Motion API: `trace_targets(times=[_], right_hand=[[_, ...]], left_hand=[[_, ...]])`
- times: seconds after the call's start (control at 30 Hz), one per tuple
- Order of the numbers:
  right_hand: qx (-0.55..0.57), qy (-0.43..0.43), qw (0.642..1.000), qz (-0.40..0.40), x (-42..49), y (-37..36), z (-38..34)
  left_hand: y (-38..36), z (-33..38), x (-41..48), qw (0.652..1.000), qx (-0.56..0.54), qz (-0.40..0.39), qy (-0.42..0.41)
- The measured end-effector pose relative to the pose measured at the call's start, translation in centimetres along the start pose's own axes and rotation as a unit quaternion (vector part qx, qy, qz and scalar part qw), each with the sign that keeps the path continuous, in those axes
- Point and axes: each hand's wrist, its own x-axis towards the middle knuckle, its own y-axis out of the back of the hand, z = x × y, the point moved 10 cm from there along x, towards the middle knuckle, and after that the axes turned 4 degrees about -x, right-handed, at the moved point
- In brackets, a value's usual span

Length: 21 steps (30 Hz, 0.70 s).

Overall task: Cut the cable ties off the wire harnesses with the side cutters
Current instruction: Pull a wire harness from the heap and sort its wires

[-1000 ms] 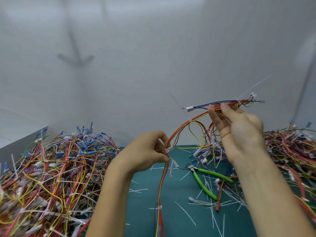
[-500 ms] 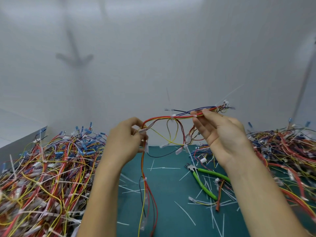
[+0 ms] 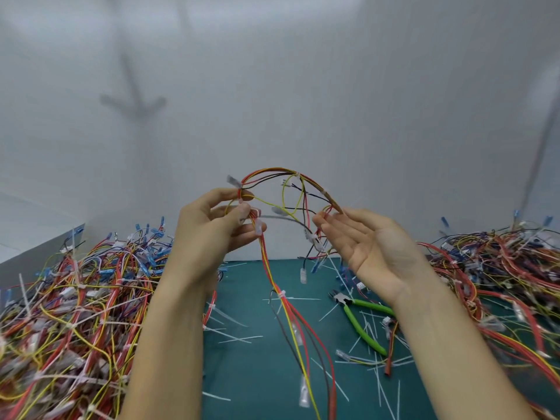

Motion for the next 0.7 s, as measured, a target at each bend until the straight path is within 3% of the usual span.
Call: trace_targets(times=[0.1,0.17,0.27,0.4,0.5,0.57,0.7], right_hand=[[-0.057,0.029,0.997,0.037,-0.1,0.5,-0.5],[-0.153,0.063,0.985,0.051,-0.4,0.3,-1.4],[-0.317,0.090,0.944,-0.020,-1.2,-1.8,-2.1],[-0.579,0.090,0.798,-0.141,-2.3,-4.6,-0.5],[-0.682,0.068,0.713,-0.145,-2.0,-4.2,1.0],[-0.682,0.070,0.716,-0.128,-1.8,-3.9,1.0],[-0.552,0.078,0.821,-0.122,-2.0,-3.9,0.0]], left_hand=[[0.3,0.1,0.1,0.999,-0.009,0.035,-0.026],[0.4,0.1,0.2,0.998,-0.003,0.048,-0.042],[0.3,0.2,0.2,0.997,0.010,0.050,-0.057],[-0.2,0.4,0.0,0.996,0.001,0.050,-0.067],[-0.7,0.5,-0.2,0.996,-0.027,0.053,-0.067],[-0.8,0.4,-0.2,0.995,-0.059,0.058,-0.062],[-1.1,0.0,-0.1,0.987,-0.154,0.047,-0.023]])
